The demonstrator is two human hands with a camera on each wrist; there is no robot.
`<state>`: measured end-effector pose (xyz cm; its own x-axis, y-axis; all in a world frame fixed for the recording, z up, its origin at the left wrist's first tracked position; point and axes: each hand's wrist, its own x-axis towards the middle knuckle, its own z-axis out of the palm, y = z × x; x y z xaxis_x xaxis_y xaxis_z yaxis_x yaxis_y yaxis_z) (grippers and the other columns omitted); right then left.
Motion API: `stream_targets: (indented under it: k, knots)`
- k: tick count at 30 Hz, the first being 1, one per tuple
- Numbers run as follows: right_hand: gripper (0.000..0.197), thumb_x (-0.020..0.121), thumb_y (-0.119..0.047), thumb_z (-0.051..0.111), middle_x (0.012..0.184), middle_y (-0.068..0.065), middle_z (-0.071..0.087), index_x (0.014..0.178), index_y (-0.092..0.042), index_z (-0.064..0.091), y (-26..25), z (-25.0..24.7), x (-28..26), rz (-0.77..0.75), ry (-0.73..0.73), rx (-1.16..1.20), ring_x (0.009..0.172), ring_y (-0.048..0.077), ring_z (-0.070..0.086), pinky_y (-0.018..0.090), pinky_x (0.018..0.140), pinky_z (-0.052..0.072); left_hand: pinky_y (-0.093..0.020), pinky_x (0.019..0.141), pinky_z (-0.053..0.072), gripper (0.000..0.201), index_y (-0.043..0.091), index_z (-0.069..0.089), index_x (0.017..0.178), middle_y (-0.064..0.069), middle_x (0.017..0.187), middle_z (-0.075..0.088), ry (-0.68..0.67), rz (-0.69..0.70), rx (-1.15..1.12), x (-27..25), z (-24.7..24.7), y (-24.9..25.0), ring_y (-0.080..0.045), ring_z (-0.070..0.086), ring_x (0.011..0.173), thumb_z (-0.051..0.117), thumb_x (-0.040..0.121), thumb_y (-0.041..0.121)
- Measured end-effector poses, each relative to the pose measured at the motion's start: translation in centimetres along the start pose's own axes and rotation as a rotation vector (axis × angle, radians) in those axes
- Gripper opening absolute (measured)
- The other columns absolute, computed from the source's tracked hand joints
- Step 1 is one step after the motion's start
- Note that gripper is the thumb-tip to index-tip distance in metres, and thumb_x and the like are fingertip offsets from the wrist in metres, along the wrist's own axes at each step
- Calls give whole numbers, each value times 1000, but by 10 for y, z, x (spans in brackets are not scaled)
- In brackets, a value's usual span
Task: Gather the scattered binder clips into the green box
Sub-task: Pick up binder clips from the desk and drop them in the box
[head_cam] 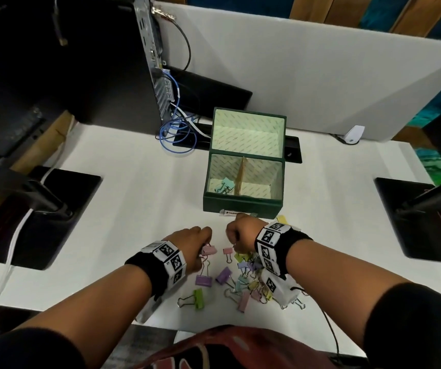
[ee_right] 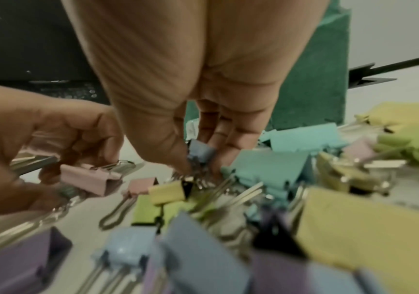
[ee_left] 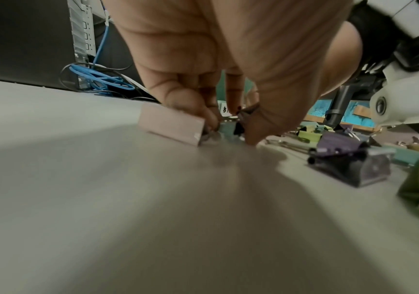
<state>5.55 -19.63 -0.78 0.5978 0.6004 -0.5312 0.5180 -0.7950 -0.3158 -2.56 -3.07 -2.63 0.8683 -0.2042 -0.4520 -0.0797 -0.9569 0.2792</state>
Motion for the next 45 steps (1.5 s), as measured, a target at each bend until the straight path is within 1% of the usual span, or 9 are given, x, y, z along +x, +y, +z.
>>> stream_targets:
  k: [4,7,10,17,22,29,34,39,45]
  knots:
    - [12,75,-5,66,80,-6,58,83,-14,67,3,-10,-3,18,-4,89,84,19,59,24,71,43,-37,76,52,37,22,40,105,-2,102,59,11,-19,-87,-1,-2,-3,-26,60,86,56,73,14]
    - [16,83,-8,60,99,5,70,95,-9,70,5,-16,-8,44,76,237,90,20,64,22,73,46,-36,79,53,37,24,42,108,1,100,61,-7,-27,-122,0,-2,-6,-21,61,85,53,74,12]
    - [15,88,-5,54,103,11,71,91,-10,68,10,-19,-11,120,99,497,75,15,63,18,65,50,-32,83,51,44,24,46,118,3,104,59,-7,-52,-138,1,-2,-8,-18,60,90,55,76,14]
    - [18,87,-1,55,93,9,70,83,-14,67,25,-22,-19,239,-30,661,86,24,66,18,56,46,-21,73,37,22,14,66,99,2,93,52,29,-114,-271,3,-14,-14,-18,55,87,59,77,14]
    - [29,87,10,47,111,24,67,72,-9,63,32,-21,-15,282,64,922,79,24,62,31,76,53,-22,53,41,18,16,61,75,-1,70,60,84,-264,-804,4,-24,-17,-13,53,55,49,84,5]
    - [30,88,15,40,82,11,61,74,-2,60,2,-26,-10,189,38,1174,71,18,61,19,66,56,-16,35,42,30,6,48,71,-14,70,52,-7,-315,-1467,7,-27,-8,-9,50,33,33,89,-12]
    - [30,85,15,44,81,6,59,75,-7,61,-20,-31,-8,101,-3,1171,72,15,58,21,73,54,-22,48,53,26,7,57,79,-11,74,56,-30,-409,-1655,12,-24,-4,-13,60,46,39,96,14]
    - [30,79,9,60,81,-4,57,105,-7,60,-36,-38,-2,-13,119,848,82,15,57,33,83,52,-31,64,49,62,7,57,78,-11,71,56,-54,-409,-1658,14,-32,5,-23,56,63,26,91,60]
    - [40,76,1,65,92,6,58,112,-10,51,-50,-31,-6,-137,216,653,83,18,57,31,76,49,-18,51,55,41,15,59,95,-7,78,61,-32,-337,-1639,15,-32,14,-8,61,49,41,89,52]
